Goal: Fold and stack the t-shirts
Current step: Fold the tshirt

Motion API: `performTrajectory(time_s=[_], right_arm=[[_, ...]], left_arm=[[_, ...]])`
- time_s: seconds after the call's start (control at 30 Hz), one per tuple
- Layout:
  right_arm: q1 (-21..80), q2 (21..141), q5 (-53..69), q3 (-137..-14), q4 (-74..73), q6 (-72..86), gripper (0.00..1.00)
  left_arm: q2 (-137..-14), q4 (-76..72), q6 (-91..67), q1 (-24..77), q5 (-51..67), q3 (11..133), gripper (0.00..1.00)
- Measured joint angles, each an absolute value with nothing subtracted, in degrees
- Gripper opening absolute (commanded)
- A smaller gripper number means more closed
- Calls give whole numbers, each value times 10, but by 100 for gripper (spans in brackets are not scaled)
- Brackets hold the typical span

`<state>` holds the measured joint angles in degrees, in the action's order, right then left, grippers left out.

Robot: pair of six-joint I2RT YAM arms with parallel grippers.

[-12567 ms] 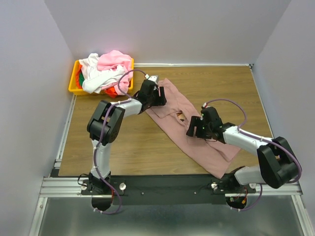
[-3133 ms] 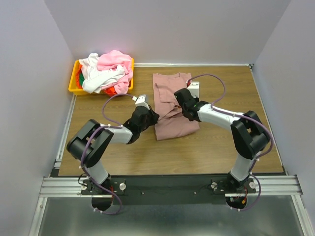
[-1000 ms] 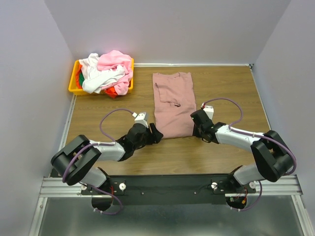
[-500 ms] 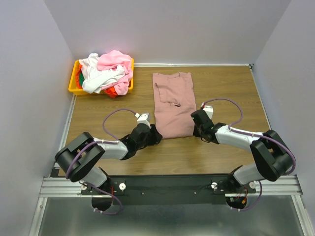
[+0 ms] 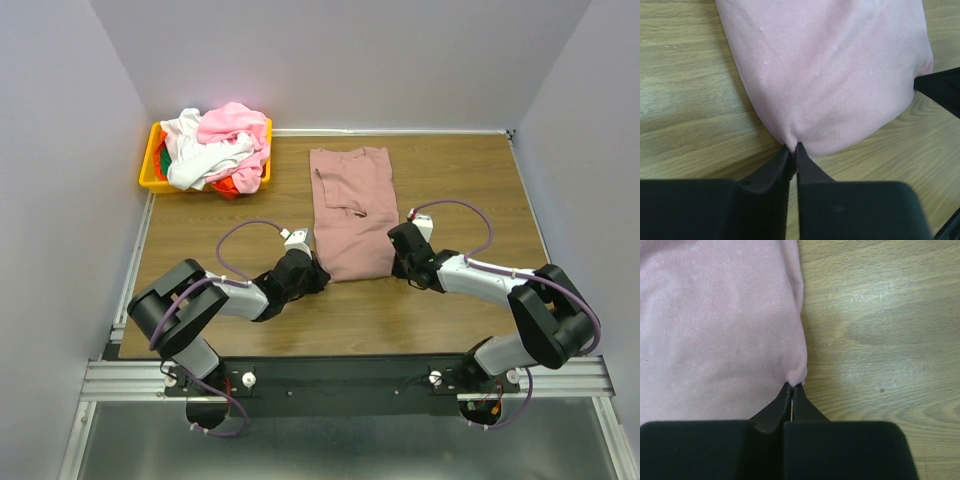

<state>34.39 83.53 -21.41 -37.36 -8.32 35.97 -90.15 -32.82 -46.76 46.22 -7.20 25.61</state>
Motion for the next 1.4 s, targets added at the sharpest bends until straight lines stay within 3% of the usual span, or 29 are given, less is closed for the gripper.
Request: performTrajectory(time_s=[0.87,1.4], right_arm=[[344,754,-184,-339,-113,362,0],[346,583,-173,-387,-247,367,0]], left_arm=[[-820,-236,-468,480,-116,243,0],[-624,-77,-453,491,-118,276,0]])
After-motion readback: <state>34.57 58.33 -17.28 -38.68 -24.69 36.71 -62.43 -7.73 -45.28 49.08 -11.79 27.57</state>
